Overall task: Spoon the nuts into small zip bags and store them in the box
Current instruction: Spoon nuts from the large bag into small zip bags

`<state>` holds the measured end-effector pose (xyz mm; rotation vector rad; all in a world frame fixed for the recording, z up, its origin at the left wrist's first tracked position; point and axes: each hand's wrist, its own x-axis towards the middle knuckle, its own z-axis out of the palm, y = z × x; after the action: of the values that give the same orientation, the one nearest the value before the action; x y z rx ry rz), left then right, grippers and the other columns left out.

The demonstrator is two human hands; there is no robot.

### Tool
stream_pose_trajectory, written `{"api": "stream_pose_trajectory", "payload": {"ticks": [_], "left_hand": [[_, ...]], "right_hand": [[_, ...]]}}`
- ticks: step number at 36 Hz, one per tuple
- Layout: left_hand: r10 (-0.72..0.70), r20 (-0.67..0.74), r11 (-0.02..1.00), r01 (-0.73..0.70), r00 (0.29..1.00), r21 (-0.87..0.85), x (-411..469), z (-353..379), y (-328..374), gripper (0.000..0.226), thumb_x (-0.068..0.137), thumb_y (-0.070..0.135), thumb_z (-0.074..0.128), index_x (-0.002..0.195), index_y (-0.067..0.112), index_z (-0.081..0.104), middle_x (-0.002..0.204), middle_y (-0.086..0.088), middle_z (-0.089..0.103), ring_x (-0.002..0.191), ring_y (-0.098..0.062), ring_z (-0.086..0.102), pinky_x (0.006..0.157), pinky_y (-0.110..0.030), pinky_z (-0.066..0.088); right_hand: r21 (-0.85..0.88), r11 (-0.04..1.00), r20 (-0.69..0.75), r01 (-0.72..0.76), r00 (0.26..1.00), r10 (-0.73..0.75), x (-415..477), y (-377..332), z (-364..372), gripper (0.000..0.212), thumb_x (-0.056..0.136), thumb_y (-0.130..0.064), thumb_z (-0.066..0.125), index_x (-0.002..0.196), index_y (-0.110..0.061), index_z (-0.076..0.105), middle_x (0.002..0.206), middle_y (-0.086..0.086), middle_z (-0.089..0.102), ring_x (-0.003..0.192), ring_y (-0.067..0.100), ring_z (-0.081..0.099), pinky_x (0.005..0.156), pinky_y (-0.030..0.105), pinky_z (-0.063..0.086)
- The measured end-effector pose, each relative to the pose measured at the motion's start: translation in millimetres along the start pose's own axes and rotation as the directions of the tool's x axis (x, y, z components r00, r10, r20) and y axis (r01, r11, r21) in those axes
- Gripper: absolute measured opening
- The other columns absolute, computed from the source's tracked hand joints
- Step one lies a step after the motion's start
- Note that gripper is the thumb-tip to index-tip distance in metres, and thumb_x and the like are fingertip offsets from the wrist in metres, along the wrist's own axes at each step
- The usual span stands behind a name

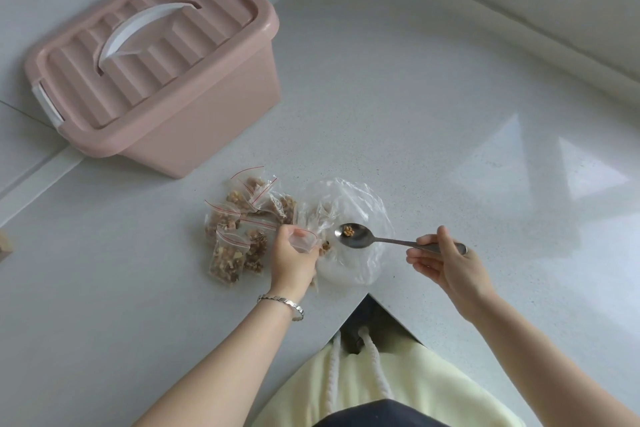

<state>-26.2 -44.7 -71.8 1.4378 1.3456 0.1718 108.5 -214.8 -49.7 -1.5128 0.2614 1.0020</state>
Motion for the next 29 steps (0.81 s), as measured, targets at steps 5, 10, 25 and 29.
{"api": "stream_pose_trajectory", "payload": {"ticks": [5,10,25,29], "left_hand": [[0.022,0.006,1.000,-0.022,1.000,-0.020,-0.6,0.2,-0.1,0.023,0.081,0.000,0.065,0.090,0.016,0.050,0.081,0.003,0.054,0.043,-0.017,0.049,0.037,-0.023,0.043],[0.054,-0.021,0.998,-0.054,0.998,0.032,2.4,-1.5,-2.9,0.023,0.081,0.003,0.066,0.088,0.019,0.051,0.086,0.003,0.055,0.055,-0.014,0.053,0.042,-0.022,0.048],[0.041,-0.034,0.985,-0.034,0.999,0.169,2.9,-8.4,-10.0,0.023,0.081,0.010,0.067,0.094,0.018,0.050,0.084,0.004,0.053,0.067,-0.010,0.053,0.055,-0.022,0.044],[0.070,-0.015,0.995,-0.068,0.997,0.071,-2.5,-3.1,-0.4,0.023,0.081,0.006,0.066,0.096,0.013,0.051,0.085,0.004,0.053,0.058,-0.005,0.048,0.041,-0.008,0.039]], "right_hand": [[-0.184,0.976,0.034,0.113,0.993,-0.109,-7.0,-5.7,10.4,0.040,0.098,-0.029,0.038,0.080,-0.003,0.063,0.073,0.015,0.071,0.069,0.023,0.069,0.063,0.024,0.057],[-0.382,0.894,0.038,0.234,0.971,-0.237,-9.3,-6.9,23.8,0.036,0.097,-0.027,0.040,0.076,-0.009,0.064,0.070,0.010,0.070,0.067,0.019,0.068,0.063,0.023,0.056],[-0.418,0.874,0.109,0.246,0.969,-0.221,-6.2,9.5,35.0,0.034,0.096,-0.026,0.042,0.076,-0.011,0.066,0.069,0.006,0.070,0.068,0.016,0.068,0.065,0.022,0.055],[-0.361,0.907,0.098,0.219,0.975,-0.197,-4.8,14.2,33.4,0.034,0.097,-0.024,0.042,0.079,-0.008,0.066,0.071,0.008,0.070,0.068,0.016,0.068,0.064,0.019,0.055]]}}
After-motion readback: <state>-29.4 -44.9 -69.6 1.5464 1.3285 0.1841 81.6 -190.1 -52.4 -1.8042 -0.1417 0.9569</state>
